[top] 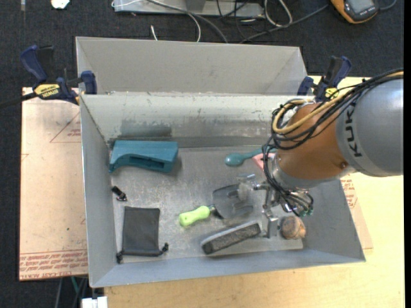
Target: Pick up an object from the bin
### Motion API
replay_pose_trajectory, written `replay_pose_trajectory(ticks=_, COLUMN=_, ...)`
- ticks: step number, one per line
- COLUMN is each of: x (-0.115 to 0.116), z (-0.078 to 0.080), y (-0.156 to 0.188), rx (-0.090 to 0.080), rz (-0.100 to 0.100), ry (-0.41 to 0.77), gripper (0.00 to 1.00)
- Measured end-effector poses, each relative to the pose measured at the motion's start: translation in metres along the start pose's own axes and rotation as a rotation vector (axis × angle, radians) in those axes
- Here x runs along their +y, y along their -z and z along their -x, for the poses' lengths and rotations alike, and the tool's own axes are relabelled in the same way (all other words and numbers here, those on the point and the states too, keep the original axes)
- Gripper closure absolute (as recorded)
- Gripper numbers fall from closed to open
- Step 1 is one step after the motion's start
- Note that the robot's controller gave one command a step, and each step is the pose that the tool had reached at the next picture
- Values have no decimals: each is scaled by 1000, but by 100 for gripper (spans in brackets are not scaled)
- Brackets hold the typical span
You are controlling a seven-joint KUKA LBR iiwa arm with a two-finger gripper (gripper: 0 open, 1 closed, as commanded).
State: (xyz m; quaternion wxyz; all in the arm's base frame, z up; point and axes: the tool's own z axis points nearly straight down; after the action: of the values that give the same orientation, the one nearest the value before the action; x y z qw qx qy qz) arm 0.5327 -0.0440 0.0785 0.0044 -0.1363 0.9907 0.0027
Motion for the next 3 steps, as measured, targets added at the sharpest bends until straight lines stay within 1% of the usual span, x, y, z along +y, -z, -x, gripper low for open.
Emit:
replay_pose_trajectory(ticks=1, x=-15, z=-13, y=3, rx=-7, rz=-2, ry=-144, gripper=0)
replay_pose_trajectory(ticks=2, x=1, z=-32, y=3, rx=-1, rz=1, ry=29, gripper=0)
replay_pose_trajectory(ticks=3, x=39, z=7, y=26, rx=-6, rz=-2, ry=5, gripper=0)
